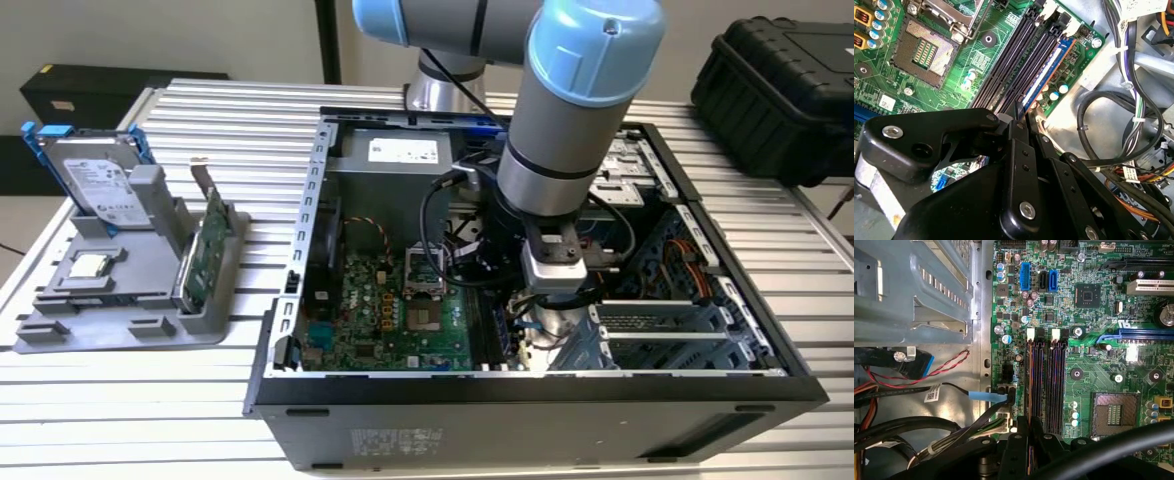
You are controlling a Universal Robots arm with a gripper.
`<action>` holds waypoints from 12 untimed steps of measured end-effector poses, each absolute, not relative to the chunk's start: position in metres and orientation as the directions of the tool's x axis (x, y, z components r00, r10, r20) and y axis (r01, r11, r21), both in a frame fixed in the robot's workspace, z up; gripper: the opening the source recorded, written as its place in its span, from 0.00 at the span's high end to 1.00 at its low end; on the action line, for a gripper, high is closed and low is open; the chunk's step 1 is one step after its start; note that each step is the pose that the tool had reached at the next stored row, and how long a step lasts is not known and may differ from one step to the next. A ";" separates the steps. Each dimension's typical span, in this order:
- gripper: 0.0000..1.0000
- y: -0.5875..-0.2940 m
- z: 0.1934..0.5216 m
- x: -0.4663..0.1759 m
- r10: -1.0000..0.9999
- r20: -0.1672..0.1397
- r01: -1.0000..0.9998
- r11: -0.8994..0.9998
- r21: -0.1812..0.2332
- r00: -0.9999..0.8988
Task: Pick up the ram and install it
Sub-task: 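Insert the ram into the slot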
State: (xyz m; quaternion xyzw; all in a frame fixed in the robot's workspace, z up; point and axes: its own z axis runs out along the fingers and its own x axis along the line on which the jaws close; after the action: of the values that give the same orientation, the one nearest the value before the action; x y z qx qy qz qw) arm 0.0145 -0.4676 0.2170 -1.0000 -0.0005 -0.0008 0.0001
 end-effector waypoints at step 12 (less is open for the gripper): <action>1.00 -0.468 0.217 0.015 0.001 0.002 0.001 -1.000 0.000 1.000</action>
State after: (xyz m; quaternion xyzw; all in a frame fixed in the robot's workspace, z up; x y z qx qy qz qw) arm 0.0145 -0.4676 0.2169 -1.0000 -0.0005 -0.0008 0.0001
